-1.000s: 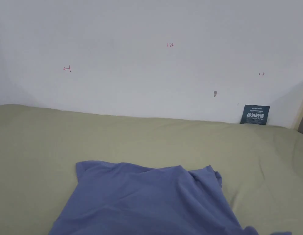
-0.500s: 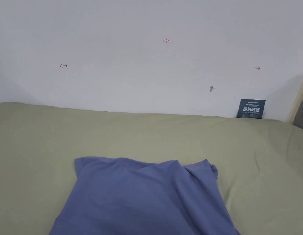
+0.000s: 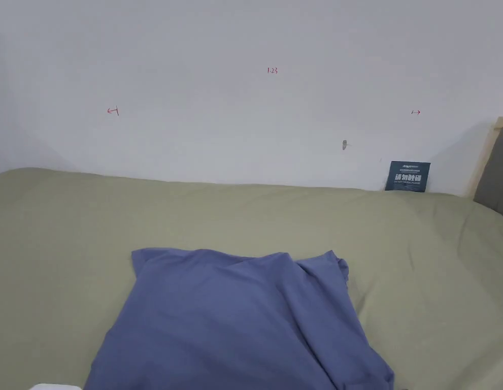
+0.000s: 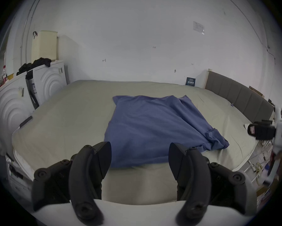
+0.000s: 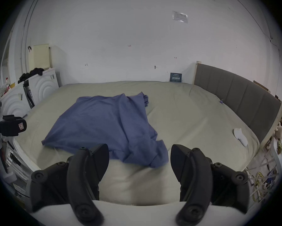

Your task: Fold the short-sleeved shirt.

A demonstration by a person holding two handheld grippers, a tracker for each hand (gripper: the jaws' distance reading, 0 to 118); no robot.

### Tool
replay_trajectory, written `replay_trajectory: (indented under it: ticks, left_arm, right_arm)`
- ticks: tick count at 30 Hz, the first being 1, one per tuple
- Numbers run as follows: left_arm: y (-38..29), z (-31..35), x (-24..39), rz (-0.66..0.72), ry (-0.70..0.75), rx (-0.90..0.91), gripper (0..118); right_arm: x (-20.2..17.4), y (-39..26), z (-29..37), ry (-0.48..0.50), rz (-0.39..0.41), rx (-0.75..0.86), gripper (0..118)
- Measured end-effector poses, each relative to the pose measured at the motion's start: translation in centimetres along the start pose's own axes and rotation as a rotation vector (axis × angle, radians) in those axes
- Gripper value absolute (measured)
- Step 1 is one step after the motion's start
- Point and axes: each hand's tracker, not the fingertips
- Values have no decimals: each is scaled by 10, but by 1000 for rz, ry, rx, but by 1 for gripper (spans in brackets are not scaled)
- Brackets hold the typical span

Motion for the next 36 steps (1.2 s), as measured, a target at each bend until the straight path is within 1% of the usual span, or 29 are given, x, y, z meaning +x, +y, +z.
replay_trajectory:
  ticks: [1,2,3,4,5,6,7,8,10,11,13,17,18,19,20,21,22,23,24,27,30,31,32,33,35,36]
  left_arm:
    - [-4,3,5,12,4,-14,60]
    - [-10,8,11,29,1,-28,21]
    - [-18,11,16,25,2,-27,0]
    - [-26,13,20,15,20,-42,0]
    - [-35,18,22,-5,46,-45,0]
    - [-42,20,21,-38,40,-87,0]
    - [-48,22,20,-45,37,-113,0]
    - [-54,24,18,-39,68,-109,0]
    - [-58,24,5,-10,70,-121,0]
    - [-60,22,-2,21,96,-134,0]
    - [-58,14,-17,39,125,-150,0]
    - [-50,-16,-46,40,141,-173,0]
    - [-48,-27,-52,42,136,-189,2]
    - [-45,-36,-56,55,165,-209,13]
    - [-44,-43,-58,53,189,-202,41]
    - [-43,-54,-59,44,182,-192,68]
    - [-41,-66,-63,47,177,-200,87]
    - [-40,-79,-67,59,165,-219,97]
    - [-39,-92,-71,75,143,-247,97]
    - [-42,-125,-77,92,175,-279,97]
    - [-48,-147,-77,99,171,-309,96]
    - [-50,-152,-78,102,159,-326,94]
    - [-51,-156,-77,110,147,-362,77]
    - [-51,-158,-75,117,141,-380,53]
    - [-49,-158,-73,110,159,-342,15]
    - [-47,-156,-74,123,121,-302,11]
  right_arm:
    - [-2,-7,3,12,0,-11,68]
    - [-4,-15,3,34,-4,-33,35]
    - [-6,-22,3,52,-10,-59,3]
    - [-8,-28,2,43,-5,-81,3]
    - [-12,-35,2,17,18,-120,2]
    - [-12,-40,3,2,13,-117,2]
    - [-10,-44,3,30,12,-129,2]
    - [-8,-48,2,60,7,-148,2]
    - [-7,-52,1,45,2,-150,2]
    - [-6,-53,0,43,-1,-152,2]
    - [-4,-50,-2,56,-12,-150,2]
    - [-4,-35,-7,71,-18,-127,2]
    - [-3,-30,-9,81,-23,-118,2]
    - [-3,-27,-12,92,-27,-112,2]
    - [-3,-23,-16,104,-28,-115,2]
    - [-3,-19,-20,120,-28,-120,2]
    - [-3,-16,-23,127,-22,-124,2]
    - [-3,-14,-26,127,-16,-125,2]
    - [-3,-13,-29,128,-13,-125,2]
    - [-1,-10,-40,140,-11,-138,2]
    - [3,-10,-48,129,-9,-158,2]
    - [5,-10,-51,126,-11,-164,2]
    - [8,-11,-55,118,-16,-171,2]
    - [11,-12,-61,99,-20,-188,2]
    - [20,-14,-74,35,-28,-214,4]
    - [25,-14,-83,15,-26,-224,15]
